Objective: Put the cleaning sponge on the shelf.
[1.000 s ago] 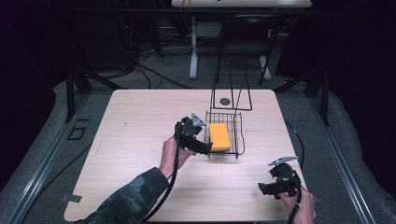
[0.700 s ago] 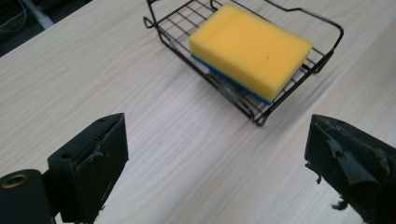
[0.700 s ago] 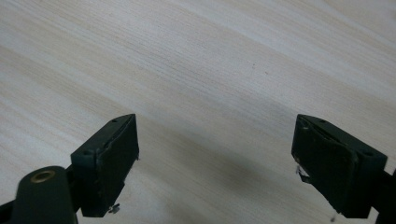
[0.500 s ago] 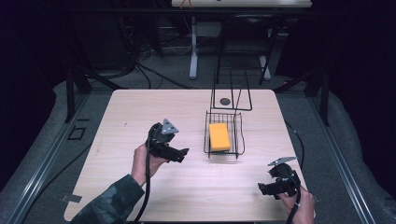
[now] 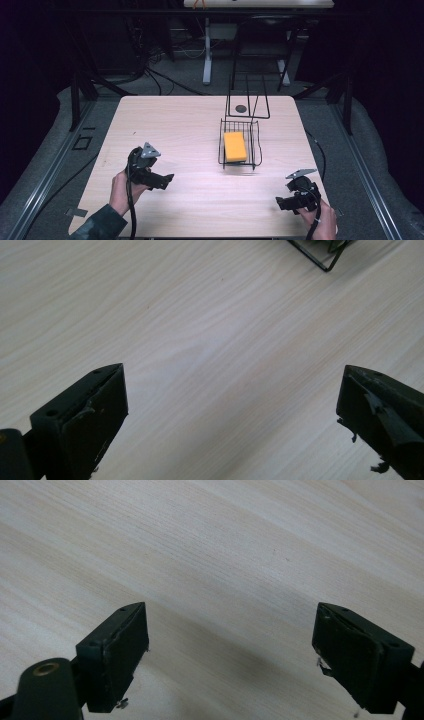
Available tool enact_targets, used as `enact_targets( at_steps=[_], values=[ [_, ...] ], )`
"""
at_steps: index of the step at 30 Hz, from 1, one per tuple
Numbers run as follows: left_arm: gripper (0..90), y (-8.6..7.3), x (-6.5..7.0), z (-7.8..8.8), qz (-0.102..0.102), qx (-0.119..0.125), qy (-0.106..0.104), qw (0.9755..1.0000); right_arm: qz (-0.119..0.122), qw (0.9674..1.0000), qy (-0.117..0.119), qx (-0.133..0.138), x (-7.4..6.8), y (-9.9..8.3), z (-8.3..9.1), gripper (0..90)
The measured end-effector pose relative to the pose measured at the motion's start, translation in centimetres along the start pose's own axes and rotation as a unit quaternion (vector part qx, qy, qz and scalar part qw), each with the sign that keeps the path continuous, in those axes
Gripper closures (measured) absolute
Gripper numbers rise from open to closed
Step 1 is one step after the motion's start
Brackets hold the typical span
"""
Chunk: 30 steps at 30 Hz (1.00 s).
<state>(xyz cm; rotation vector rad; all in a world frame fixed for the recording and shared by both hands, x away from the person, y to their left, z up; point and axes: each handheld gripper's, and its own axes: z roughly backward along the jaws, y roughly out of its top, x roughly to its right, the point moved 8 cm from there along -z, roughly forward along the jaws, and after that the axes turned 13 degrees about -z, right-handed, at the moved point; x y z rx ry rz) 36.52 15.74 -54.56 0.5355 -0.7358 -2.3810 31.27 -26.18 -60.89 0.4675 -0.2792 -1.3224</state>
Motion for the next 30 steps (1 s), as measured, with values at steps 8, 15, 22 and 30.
enact_targets(
  at_steps=[8, 15, 22, 30],
  values=[
    [0.3, -3.8, -0.1, 0.2, 0.017, -0.029, -0.014, 0.9993, 0.016, 0.9999, -0.003, -0.006, -0.2, -0.2, -0.2, 14.5],
    [0.2, -6.0, 0.6, -0.1, 0.006, -0.032, -0.026, 0.9991, 0.022, 0.9997, -0.004, -0.013, -0.2, -0.3, -0.6, 14.6],
    [0.2, -6.9, 0.8, -0.7, 0.009, -0.037, -0.04, 0.9985, 0.022, 0.9995, -0.003, -0.02, 0.1, -0.3, -1.1, 14.6],
    [0.2, -7.1, 0.7, -1.1, 0.003, -0.047, -0.042, 0.998, 0.021, 0.9995, -0.003, -0.023, 0.2, -0.4, -1.1, 14.5]
  ],
)
